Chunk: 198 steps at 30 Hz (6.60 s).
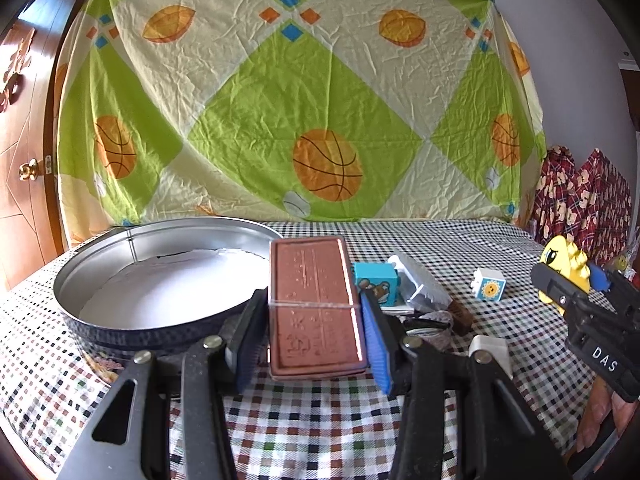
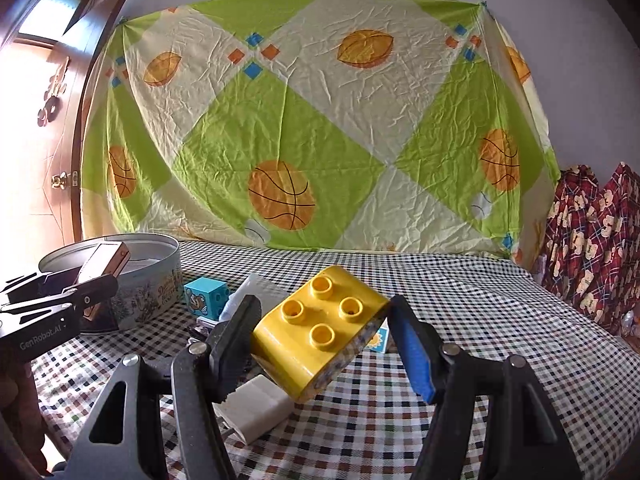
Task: Organize rigid objects
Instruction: 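Lift and carry chocolate bar and Duplo brick toward the round silver tin, then lower both held objects into the tin and open both tools, then withdraw both tools from the tin back toward the remaining objects, then grasp patterned pouch with left tool while right tool grasps white square block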
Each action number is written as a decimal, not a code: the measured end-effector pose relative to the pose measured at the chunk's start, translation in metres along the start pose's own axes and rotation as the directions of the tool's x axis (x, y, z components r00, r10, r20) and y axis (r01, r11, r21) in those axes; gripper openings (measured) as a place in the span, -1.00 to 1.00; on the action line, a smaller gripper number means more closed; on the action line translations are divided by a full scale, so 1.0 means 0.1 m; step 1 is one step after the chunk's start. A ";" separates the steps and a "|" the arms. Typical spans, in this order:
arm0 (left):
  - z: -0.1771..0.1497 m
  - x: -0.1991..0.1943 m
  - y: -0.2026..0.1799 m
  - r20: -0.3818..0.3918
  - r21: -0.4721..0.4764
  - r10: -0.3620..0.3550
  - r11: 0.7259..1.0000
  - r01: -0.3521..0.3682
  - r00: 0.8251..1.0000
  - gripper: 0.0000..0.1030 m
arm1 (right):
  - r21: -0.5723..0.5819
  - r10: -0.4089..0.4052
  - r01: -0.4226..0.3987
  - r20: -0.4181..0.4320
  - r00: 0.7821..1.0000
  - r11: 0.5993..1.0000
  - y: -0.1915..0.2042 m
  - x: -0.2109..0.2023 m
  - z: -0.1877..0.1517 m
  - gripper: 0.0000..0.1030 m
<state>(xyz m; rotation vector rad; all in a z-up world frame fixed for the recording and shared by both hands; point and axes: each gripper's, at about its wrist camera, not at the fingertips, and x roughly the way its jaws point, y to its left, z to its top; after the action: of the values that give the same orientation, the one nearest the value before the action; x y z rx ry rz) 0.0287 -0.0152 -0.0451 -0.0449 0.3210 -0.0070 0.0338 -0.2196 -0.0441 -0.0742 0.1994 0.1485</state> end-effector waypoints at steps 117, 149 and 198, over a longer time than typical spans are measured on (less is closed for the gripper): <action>0.58 1.18 1.97 -0.451 -0.025 0.130 0.987 -0.158 0.883 -0.10 | -0.016 0.386 -0.451 -0.490 0.782 0.892 2.23 2.26 0.66 0.45; 0.28 0.27 0.20 -0.259 0.015 -0.031 0.999 0.036 0.965 0.86 | 0.080 0.170 -0.151 -0.405 0.899 0.985 -0.13 0.65 0.14 0.59; 0.17 0.91 -0.73 -0.446 0.031 -0.178 0.976 0.214 0.877 0.88 | 0.087 0.040 -0.002 -0.440 0.897 0.996 -0.46 0.85 0.05 0.20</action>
<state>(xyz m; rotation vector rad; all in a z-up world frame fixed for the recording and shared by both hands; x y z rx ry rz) 0.1199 -0.0882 -0.0544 0.0040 0.7722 -0.2358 0.1238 -0.2528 -0.0537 -0.0205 0.6623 0.1436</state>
